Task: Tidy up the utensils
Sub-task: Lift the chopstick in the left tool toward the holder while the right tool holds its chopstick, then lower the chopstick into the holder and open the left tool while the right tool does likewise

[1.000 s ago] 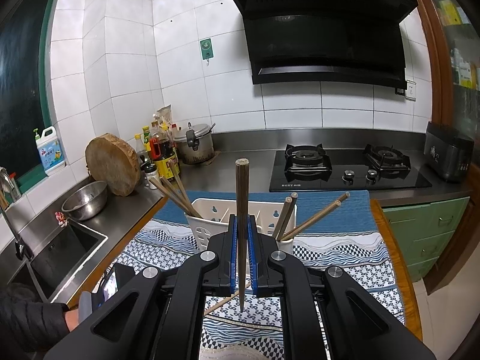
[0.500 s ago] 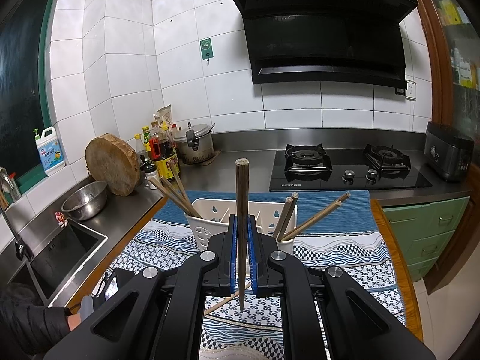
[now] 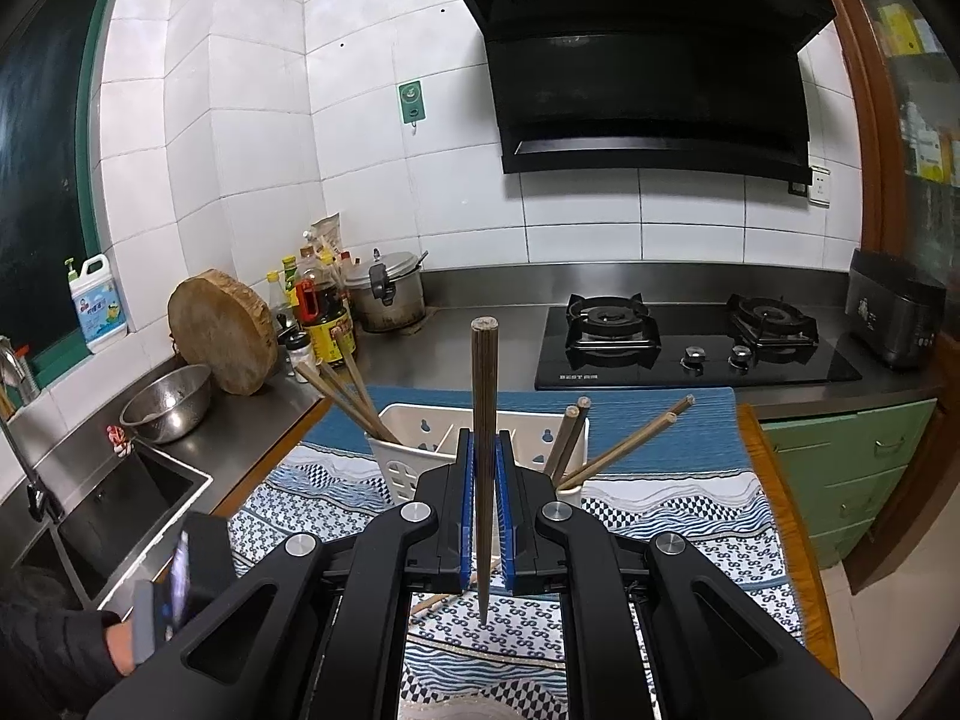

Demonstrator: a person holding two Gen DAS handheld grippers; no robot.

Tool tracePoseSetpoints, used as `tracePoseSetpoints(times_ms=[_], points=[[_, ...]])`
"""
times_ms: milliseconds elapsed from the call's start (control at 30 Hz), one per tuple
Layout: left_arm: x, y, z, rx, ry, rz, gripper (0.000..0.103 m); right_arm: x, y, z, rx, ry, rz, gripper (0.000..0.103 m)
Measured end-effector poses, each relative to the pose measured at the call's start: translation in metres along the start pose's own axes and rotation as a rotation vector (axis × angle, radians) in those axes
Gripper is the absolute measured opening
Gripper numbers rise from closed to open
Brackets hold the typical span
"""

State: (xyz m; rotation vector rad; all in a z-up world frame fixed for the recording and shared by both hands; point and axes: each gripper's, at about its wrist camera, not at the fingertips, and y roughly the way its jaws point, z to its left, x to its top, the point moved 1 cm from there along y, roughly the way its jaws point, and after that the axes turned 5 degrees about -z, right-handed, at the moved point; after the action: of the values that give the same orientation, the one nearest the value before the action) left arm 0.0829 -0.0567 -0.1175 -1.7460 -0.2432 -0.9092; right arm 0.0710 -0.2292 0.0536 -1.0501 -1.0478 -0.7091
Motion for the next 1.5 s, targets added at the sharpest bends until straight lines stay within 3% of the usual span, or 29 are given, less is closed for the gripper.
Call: tracePoseSetpoints(times_ms=[433,700,1000,1300,1500], points=[[0.047,-0.036,-0.002,-0.03,-0.068,-0.194,0.005,0.005,-0.001,-0.001,-0.003,0.0,-0.025,0.007],[0.072,-0.045,0.0,-0.034,-0.068,-0.264,0.005,0.012,-0.002,-0.004,0.001,0.006,-0.041,0.007],[0.117,-0.084,0.002,-0.038,-0.034,-0.353,0.005,0.047,0.004,-0.01,0.021,0.001,-0.1,0.007],[0.174,-0.13,0.014,-0.008,-0.019,-0.51,0.005,0.089,0.028,-0.014,0.004,-0.035,-0.169,0.007],[0.2,-0.157,0.031,0.068,-0.091,-0.677,0.005,0.095,0.047,-0.013,-0.032,-0.086,-0.181,0.007]])
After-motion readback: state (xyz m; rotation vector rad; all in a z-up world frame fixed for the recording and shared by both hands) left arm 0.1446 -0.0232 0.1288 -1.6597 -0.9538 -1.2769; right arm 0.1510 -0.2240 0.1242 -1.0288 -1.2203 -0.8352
